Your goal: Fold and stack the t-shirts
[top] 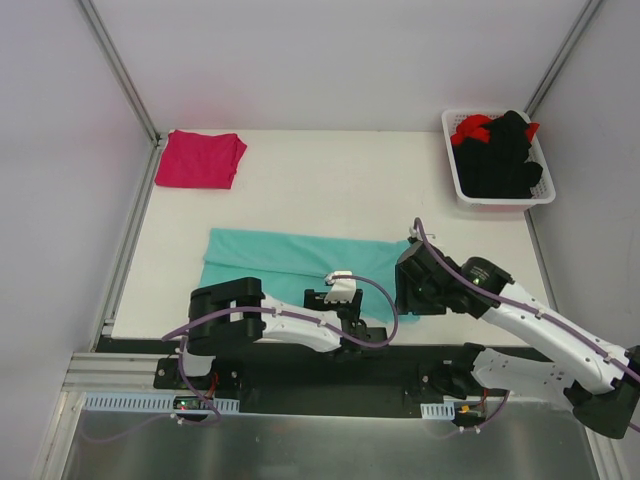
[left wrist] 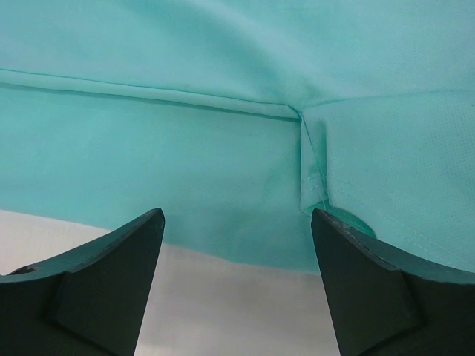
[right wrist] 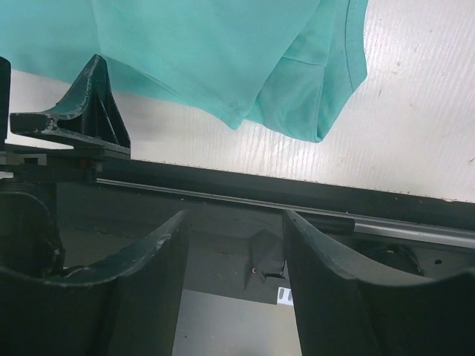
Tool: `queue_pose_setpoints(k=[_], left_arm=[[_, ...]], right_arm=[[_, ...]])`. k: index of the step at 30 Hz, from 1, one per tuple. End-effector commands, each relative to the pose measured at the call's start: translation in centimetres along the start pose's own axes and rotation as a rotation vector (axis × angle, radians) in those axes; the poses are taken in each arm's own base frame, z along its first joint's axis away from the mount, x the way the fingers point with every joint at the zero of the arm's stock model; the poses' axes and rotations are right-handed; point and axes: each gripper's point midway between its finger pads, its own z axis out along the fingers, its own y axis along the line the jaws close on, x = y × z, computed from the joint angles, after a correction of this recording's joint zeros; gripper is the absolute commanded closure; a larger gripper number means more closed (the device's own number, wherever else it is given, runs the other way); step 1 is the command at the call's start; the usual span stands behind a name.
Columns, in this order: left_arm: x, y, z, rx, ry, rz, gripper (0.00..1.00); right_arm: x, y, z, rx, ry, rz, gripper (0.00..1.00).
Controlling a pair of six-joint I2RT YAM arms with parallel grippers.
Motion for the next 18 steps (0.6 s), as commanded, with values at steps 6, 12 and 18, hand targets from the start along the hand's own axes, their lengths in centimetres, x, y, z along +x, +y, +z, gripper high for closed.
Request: queue_pose_setpoints(k=[6,12,18], left_arm=[[-0.5,-1.2,-0.1,0.000,-0.048,-0.011,0.19],[-0.3,-1.5,0.1,-0.003,-0.050,-0.023,0.19],[0.0,-1.1,0.9,-0.029,-0.041,-0.021,0.19]], right_arm=[[-0.7,-0.5,-1.4,0.024,-0.042,0.026,0.44],[-0.6,-0.9,-1.6,0.031,-0.046,0.029,0.44],[-0.5,-1.0,-1.8,0.026,-0.049,0.030,0.45]])
